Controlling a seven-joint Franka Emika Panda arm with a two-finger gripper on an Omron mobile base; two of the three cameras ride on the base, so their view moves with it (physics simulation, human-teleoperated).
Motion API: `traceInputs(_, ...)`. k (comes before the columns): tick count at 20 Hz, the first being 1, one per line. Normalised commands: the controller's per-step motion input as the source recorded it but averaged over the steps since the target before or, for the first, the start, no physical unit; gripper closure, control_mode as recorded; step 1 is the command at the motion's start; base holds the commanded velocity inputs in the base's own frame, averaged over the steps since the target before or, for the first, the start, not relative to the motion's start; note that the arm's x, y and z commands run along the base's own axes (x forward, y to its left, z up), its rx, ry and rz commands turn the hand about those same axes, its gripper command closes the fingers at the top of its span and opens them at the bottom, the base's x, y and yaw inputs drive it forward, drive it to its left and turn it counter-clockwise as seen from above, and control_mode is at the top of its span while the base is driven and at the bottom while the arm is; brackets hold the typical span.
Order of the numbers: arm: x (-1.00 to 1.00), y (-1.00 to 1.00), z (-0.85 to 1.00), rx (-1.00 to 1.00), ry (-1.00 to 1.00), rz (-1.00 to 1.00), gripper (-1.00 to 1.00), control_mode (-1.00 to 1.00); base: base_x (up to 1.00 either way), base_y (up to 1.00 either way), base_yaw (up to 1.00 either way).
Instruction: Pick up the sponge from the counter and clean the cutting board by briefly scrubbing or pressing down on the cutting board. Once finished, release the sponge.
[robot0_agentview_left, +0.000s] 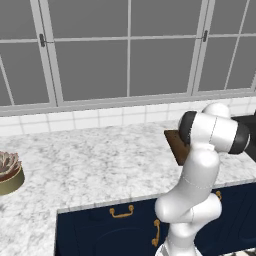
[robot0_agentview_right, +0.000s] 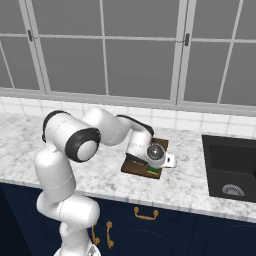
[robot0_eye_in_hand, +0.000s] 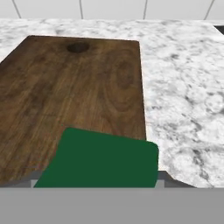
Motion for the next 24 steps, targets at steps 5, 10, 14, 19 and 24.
traceInputs(5,0.07,-0.23,-0.16,-0.01,-0.27,-0.02,1.00,-1.00,0.00,0.00,0.00)
traceInputs(10,0.40,0.08,-0.09,-0.01,-0.17,-0.10,1.00,-1.00,0.00,0.00,0.00)
traceInputs(14,0.22,0.45,-0.33,-0.04,-0.11,-0.26,1.00,-1.00,0.00,0.00,0.00)
traceInputs(19,0.44,0.04,-0.33,0.00,-0.06,-0.17,1.00,-1.00,0.00,0.00,0.00)
traceInputs(24,0.51,0.27,-0.23,-0.01,-0.12,-0.20,1.00,-1.00,0.00,0.00,0.00)
